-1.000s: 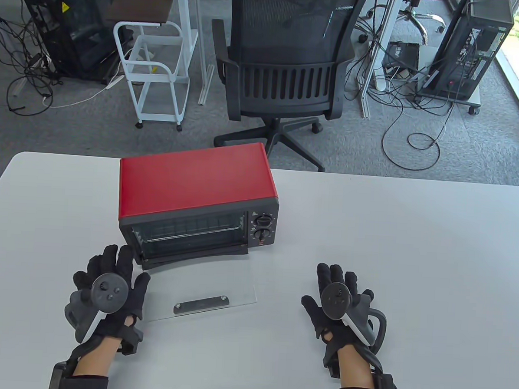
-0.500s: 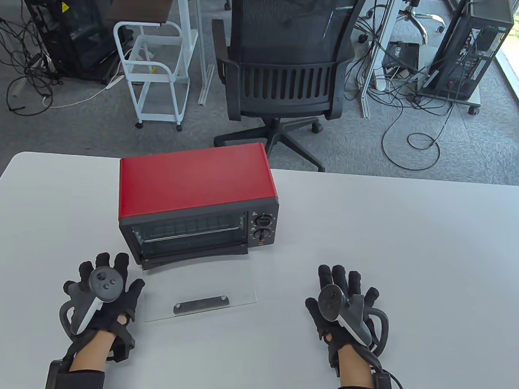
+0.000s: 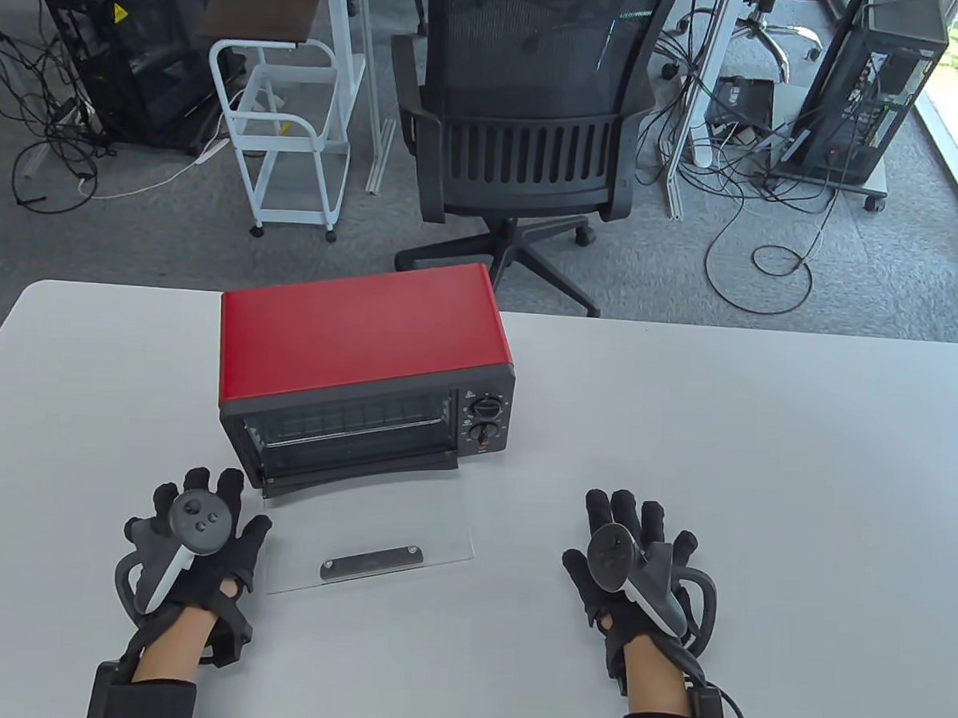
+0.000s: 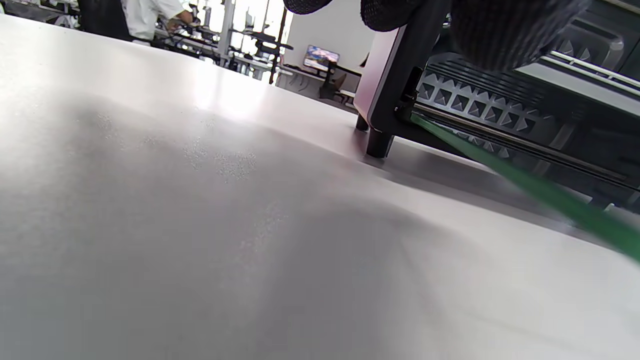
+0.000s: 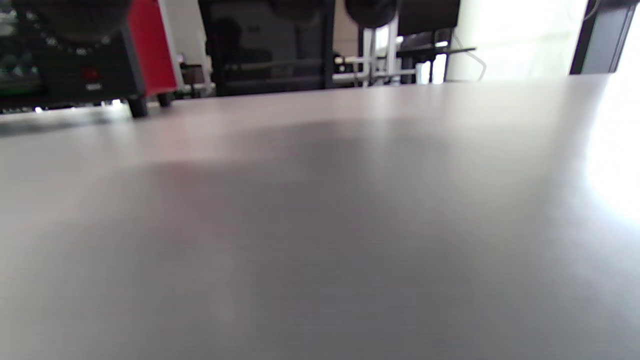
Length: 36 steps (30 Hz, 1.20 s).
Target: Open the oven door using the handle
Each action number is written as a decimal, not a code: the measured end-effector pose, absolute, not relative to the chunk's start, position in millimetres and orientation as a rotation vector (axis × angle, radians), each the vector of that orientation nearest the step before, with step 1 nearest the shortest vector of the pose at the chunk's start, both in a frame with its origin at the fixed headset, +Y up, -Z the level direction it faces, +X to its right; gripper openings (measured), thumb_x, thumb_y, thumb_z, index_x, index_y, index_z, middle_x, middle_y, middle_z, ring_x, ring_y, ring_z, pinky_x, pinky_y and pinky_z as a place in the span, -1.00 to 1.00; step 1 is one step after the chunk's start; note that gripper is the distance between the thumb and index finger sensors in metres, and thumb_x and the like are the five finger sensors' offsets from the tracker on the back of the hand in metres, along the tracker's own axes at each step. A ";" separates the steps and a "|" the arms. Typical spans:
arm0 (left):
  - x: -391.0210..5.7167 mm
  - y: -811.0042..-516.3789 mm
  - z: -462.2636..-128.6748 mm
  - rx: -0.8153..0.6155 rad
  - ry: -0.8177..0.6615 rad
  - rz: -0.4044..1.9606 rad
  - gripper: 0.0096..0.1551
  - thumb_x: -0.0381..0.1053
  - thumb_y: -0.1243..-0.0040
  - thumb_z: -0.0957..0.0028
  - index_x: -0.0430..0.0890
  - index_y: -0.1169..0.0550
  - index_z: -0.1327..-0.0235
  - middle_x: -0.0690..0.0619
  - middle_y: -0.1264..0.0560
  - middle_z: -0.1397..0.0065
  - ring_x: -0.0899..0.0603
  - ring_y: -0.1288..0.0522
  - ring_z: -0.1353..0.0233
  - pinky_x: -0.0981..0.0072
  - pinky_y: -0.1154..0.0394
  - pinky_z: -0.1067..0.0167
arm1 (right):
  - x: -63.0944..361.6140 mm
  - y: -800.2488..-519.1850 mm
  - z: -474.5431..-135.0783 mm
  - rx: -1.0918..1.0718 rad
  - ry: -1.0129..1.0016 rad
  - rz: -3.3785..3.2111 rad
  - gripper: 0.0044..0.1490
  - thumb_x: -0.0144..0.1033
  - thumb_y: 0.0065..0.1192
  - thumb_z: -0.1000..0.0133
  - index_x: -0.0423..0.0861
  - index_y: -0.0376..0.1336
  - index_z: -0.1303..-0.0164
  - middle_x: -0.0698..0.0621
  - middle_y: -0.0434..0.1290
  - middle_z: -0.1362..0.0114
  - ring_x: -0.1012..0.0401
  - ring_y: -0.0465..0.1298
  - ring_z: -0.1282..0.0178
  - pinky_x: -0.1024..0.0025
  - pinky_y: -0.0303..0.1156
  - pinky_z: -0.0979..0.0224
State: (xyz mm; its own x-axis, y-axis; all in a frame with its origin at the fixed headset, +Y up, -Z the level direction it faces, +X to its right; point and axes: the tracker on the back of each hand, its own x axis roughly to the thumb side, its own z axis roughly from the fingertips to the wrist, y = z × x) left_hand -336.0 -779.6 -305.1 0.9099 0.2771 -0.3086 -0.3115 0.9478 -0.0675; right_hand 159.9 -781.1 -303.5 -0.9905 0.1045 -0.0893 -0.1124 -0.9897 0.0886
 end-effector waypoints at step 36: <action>-333.6 -779.6 -306.7 -0.128 0.283 0.334 -0.13 0.43 0.00 0.00 0.33 -0.01 -0.56 0.12 0.16 -0.76 -0.35 0.23 -0.78 -0.56 0.32 -0.39 | 160.7 -782.9 -303.0 -0.143 0.182 3.041 0.02 0.48 -0.08 0.00 0.37 -0.36 -0.55 0.16 -0.17 -0.83 -0.03 -0.12 -0.82 -0.37 -0.12 -0.59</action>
State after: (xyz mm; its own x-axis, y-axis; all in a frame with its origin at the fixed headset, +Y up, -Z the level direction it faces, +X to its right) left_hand -333.6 -779.6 -306.7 0.9059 0.3043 -0.2947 -0.3400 0.9372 -0.0775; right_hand 160.7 -782.9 -303.0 -0.9914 0.0854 -0.0988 -0.0965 -0.9887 0.1145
